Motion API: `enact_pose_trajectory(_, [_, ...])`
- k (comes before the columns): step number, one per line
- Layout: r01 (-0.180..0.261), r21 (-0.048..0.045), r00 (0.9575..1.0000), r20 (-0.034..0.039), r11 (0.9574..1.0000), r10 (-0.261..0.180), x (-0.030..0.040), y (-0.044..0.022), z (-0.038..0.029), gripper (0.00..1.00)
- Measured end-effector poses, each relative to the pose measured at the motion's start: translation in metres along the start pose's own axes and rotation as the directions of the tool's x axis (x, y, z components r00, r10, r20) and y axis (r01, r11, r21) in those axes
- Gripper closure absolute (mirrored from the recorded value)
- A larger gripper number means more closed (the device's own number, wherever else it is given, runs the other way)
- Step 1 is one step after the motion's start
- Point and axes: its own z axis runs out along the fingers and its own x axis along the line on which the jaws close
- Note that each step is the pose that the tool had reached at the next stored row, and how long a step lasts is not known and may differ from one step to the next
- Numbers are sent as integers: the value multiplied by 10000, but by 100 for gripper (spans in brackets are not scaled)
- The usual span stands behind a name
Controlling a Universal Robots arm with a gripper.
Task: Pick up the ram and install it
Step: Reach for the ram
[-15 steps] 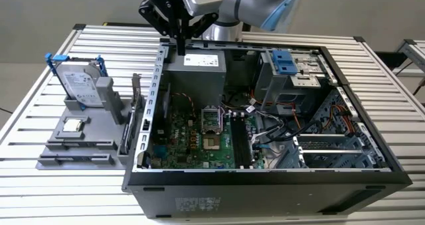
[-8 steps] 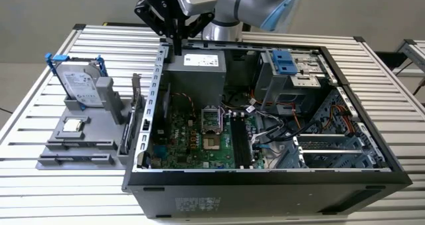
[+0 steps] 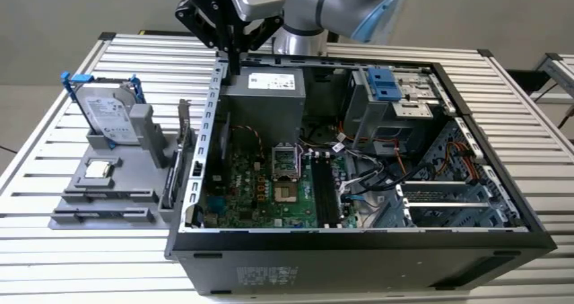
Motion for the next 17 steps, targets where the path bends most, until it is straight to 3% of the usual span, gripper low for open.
enact_pose_trajectory(17, [0,1,10000,0,10000,0,156,-11,-4,100])
